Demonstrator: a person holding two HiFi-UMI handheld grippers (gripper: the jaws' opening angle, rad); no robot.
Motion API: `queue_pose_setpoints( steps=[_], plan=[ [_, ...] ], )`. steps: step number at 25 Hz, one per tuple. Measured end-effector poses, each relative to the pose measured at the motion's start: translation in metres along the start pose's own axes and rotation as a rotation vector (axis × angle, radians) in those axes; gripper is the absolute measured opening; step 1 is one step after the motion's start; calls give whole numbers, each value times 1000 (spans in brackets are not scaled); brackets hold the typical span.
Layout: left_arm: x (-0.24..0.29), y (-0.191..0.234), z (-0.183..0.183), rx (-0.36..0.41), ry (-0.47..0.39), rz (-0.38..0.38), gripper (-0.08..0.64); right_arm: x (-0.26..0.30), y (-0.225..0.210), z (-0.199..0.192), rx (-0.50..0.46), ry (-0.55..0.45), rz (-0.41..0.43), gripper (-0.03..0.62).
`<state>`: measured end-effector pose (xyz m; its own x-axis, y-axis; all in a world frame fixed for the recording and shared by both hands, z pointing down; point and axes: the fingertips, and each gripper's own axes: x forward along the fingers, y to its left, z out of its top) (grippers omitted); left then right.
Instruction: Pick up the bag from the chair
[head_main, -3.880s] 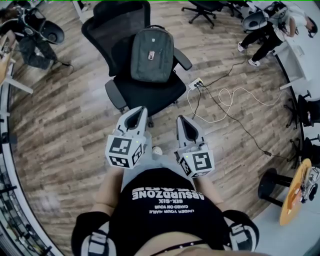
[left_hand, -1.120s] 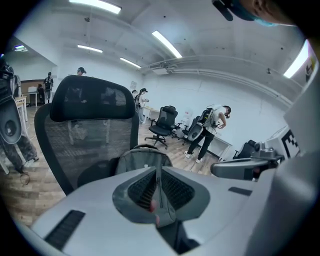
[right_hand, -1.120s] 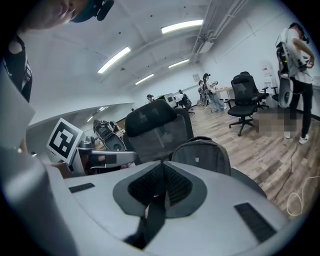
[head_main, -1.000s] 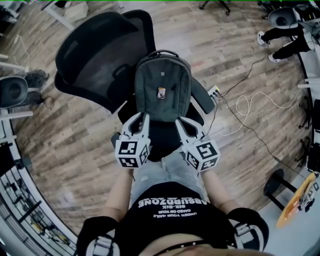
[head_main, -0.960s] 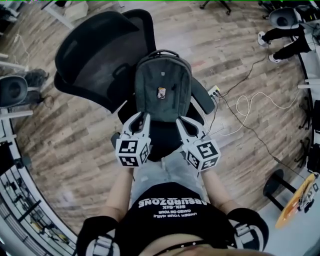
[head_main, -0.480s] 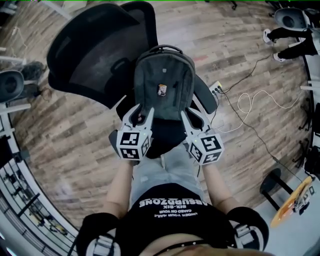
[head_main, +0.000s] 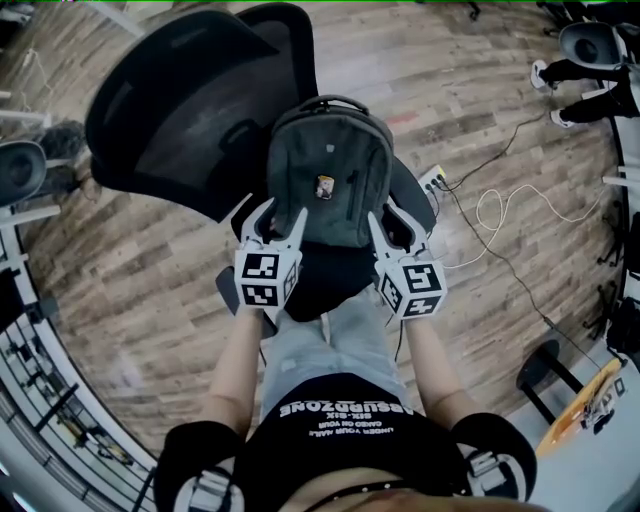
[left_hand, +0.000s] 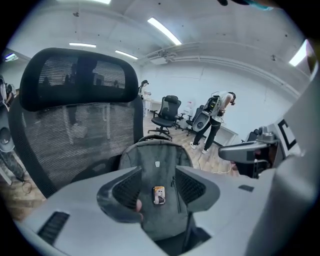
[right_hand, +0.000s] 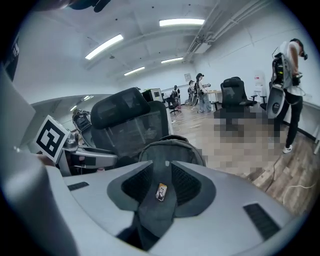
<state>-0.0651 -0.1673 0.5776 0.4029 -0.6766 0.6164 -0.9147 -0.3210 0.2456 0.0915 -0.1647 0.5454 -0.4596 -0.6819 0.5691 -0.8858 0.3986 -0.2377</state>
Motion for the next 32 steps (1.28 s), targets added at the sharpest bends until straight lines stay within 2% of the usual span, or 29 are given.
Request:
queue_pose_setpoints(
  steps=[6, 12, 21, 32],
  plan=[
    [20, 19, 0, -21, 10, 37, 209, 16, -19, -8, 2, 33, -48, 126],
    [35, 40, -10, -22, 60, 105, 210, 29, -35, -19, -11, 74, -71, 140],
    [66, 63, -14, -40, 81, 152, 212, 58, -61, -28, 0, 110, -110, 143],
    [99, 95, -34, 39, 190, 199, 212, 76, -85, -52, 19, 180, -123, 158]
  ],
)
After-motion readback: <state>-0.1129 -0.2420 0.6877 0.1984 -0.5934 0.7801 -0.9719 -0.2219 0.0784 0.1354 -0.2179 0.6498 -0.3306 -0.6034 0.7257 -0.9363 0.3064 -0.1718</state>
